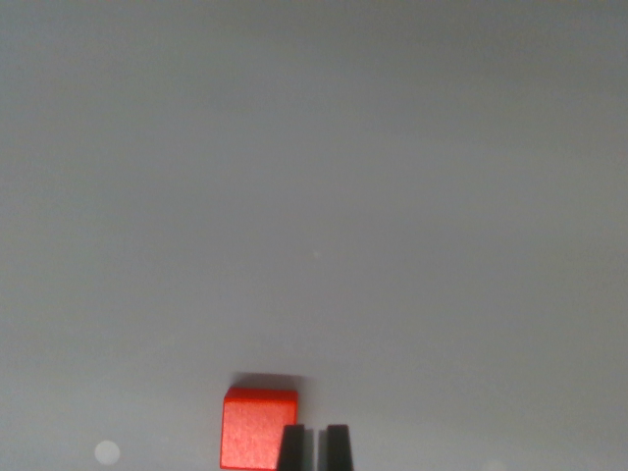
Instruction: Reach red block
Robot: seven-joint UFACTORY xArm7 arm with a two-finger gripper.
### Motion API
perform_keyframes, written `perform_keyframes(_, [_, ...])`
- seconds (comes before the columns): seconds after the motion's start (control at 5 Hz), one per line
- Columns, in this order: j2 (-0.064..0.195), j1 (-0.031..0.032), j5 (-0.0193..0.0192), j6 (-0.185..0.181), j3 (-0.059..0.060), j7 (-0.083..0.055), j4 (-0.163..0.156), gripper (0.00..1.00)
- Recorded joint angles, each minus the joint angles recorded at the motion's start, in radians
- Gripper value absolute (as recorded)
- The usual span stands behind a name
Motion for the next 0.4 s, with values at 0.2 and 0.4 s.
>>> perform_keyframes(0.2, [0.005, 0.002, 0.0034, -0.045, 0.003, 0.0, -0.041, 0.0])
perform_keyframes(0.4, [0.005, 0.002, 0.0034, -0.045, 0.003, 0.0, -0.041, 0.0])
